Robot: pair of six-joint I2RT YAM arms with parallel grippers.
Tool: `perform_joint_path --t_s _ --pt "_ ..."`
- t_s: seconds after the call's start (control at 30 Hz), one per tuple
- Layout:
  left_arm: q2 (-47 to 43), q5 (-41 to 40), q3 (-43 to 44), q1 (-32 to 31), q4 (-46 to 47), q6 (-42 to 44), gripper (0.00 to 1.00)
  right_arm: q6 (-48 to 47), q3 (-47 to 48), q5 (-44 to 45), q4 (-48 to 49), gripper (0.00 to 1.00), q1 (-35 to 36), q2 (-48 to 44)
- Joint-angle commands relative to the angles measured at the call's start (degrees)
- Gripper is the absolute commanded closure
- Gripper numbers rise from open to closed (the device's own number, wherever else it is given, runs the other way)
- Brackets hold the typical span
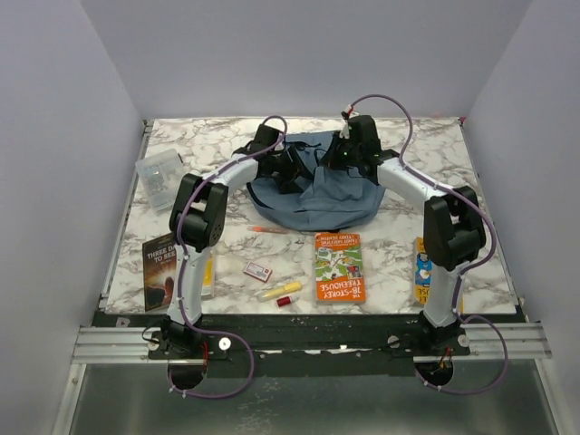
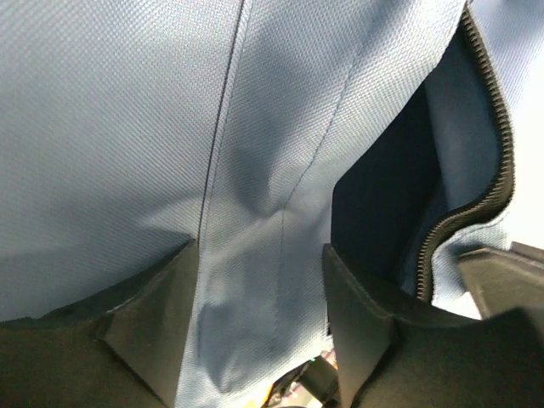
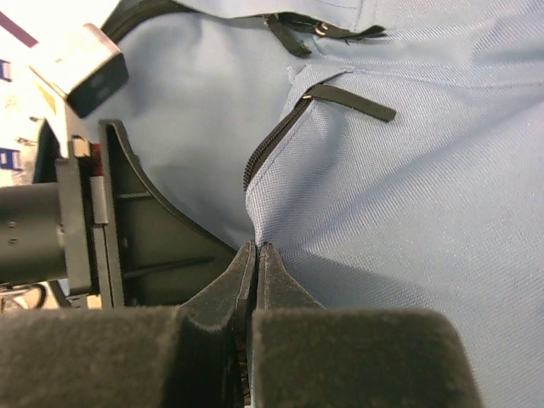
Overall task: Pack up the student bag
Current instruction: Adjust the student bag at the center of the board.
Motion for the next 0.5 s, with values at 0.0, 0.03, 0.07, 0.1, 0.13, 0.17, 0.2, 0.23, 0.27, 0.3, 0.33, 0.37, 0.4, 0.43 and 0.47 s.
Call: perform_joint_path --t_s 0.0,0.03,0.07,0.1,0.13,0.17,0.2,0.23,0.27,0.3,0.33,0.37,0.4,0.43,0.47 --pt "-1.7 9.6 -5.4 -0.4 13.3 -6.7 0.45 4.0 2.4 -14.1 6.3 0.99 -1.5 1.5" --pt "-1.7 9.4 -5.3 -0.4 13.5 -6.8 0.48 4.4 2.6 -14.4 6.3 0.99 -1.5 1.5" --pt "-1.5 8.7 -5.2 -0.3 13.6 -6.8 0.54 5.3 2.3 -14.6 6.3 0.99 -1.5 1.2" --pt "-1.3 7.8 -5.3 -0.1 13.4 -7.1 0.61 6.0 1.7 -14.6 8.1 0.99 -1.5 0.8" --pt "-1.2 7.2 -5.8 0.1 13.4 -7.8 0.68 6.4 1.4 -14.8 8.2 1.0 -1.6 0.4" --pt "-1.1 6.2 -6.4 0.4 13.4 -8.6 0.71 6.7 1.3 -15.3 7.9 0.99 -1.7 -0.1" --pt "-1.5 5.1 -7.7 0.6 13.5 -9.3 0.72 7.3 0.9 -16.7 8.1 0.99 -2.2 -0.6" --pt "-2.3 3.3 -9.0 0.7 13.5 -9.8 0.73 9.4 0.0 -18.7 9.5 0.99 -3.1 -1.3" --pt "-3.3 1.3 -10.8 0.8 13.9 -10.0 0.74 12.4 -2.2 -23.1 12.7 0.99 -4.9 -2.0" --pt "-4.5 -0.3 -12.4 0.8 14.3 -10.0 0.74 16.9 -4.2 -27.9 17.9 0.99 -6.7 -2.3" --pt "-5.3 -1.6 -14.0 0.7 14.7 -10.1 0.74 20.8 -6.2 -32.9 22.2 0.99 -8.6 -2.4" --pt "-5.9 -2.4 -14.9 0.8 15.0 -10.3 0.74 24.2 -7.2 -36.1 25.7 0.99 -10.1 -2.0" --pt "-6.1 -2.6 -15.2 0.8 15.3 -10.4 0.73 25.9 -7.3 -39.2 27.2 0.99 -10.9 -1.4" --pt "-5.9 -2.4 -14.9 0.9 15.4 -10.1 0.73 26.9 -6.6 -41.3 27.5 0.99 -11.6 -0.5" --pt "-5.5 -2.0 -14.4 1.0 15.3 -9.9 0.73 27.8 -6.2 -43.0 27.8 0.99 -11.9 0.2"
